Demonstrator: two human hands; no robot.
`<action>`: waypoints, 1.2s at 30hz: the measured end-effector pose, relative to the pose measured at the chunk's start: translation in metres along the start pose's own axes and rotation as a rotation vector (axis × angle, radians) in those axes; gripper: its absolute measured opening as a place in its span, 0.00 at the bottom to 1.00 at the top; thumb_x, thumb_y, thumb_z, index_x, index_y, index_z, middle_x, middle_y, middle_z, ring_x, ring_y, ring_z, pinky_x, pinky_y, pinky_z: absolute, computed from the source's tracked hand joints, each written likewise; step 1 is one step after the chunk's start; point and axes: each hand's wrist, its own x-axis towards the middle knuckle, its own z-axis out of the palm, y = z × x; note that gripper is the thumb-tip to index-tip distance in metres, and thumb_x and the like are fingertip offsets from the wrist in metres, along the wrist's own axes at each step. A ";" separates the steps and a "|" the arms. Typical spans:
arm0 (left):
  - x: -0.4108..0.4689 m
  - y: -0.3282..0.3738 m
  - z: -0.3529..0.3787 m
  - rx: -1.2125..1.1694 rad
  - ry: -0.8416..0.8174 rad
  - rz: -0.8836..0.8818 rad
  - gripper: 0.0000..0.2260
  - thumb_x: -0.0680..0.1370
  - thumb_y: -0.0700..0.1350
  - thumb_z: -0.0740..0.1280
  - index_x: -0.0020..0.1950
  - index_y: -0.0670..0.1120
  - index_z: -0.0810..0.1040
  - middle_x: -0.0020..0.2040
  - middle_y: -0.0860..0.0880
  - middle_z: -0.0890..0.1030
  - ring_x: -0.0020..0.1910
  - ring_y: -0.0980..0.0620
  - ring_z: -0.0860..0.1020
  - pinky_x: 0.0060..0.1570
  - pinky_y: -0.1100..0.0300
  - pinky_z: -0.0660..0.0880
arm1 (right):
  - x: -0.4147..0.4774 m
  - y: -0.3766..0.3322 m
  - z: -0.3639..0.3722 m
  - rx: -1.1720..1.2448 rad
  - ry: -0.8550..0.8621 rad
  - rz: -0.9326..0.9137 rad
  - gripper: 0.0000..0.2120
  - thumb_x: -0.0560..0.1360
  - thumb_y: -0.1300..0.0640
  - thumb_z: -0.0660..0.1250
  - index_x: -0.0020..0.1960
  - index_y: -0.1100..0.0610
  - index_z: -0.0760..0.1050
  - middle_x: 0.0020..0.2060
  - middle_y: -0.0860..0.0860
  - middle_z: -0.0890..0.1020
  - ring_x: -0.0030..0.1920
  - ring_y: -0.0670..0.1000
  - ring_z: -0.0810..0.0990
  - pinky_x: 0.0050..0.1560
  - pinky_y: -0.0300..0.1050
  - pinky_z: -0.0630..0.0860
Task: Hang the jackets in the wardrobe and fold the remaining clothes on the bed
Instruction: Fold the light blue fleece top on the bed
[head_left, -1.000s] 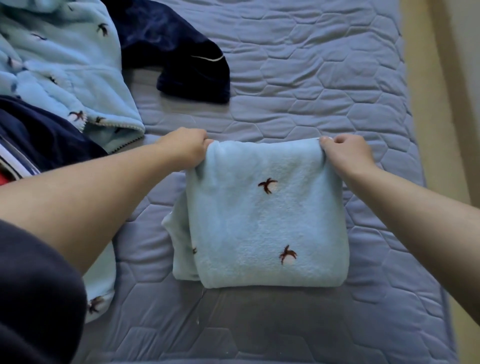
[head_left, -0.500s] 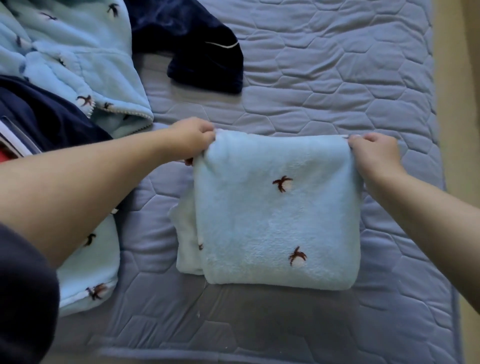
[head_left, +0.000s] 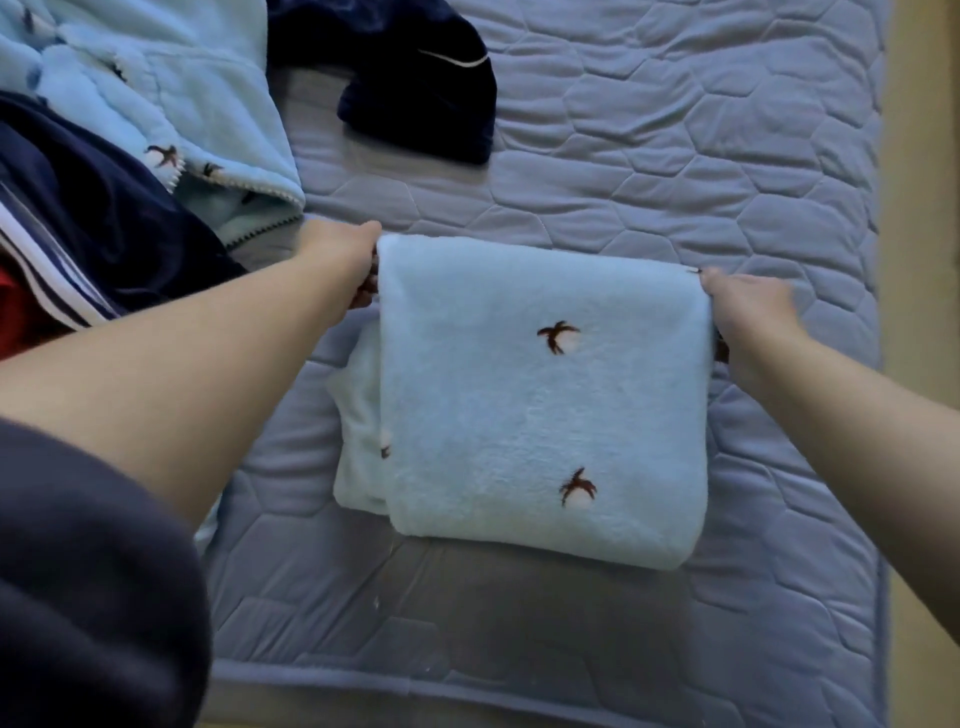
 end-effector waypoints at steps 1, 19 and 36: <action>-0.007 -0.004 -0.002 0.008 -0.002 0.010 0.12 0.79 0.52 0.62 0.42 0.44 0.73 0.33 0.48 0.74 0.27 0.51 0.72 0.30 0.63 0.72 | -0.006 0.002 -0.003 0.007 0.003 -0.020 0.17 0.75 0.51 0.64 0.51 0.66 0.78 0.40 0.55 0.75 0.41 0.53 0.73 0.41 0.48 0.71; -0.095 -0.103 -0.009 0.237 0.212 0.474 0.20 0.83 0.50 0.54 0.32 0.46 0.63 0.30 0.51 0.70 0.31 0.52 0.66 0.34 0.56 0.55 | -0.078 0.076 -0.012 -0.069 0.000 -0.112 0.20 0.81 0.47 0.57 0.33 0.56 0.70 0.33 0.51 0.76 0.40 0.53 0.74 0.40 0.47 0.69; -0.106 -0.142 -0.018 0.407 0.195 0.493 0.22 0.74 0.60 0.67 0.57 0.45 0.70 0.55 0.48 0.72 0.55 0.46 0.72 0.54 0.49 0.69 | -0.120 0.125 -0.026 -0.072 -0.087 -0.086 0.18 0.77 0.44 0.64 0.57 0.58 0.71 0.45 0.48 0.77 0.49 0.51 0.77 0.49 0.46 0.71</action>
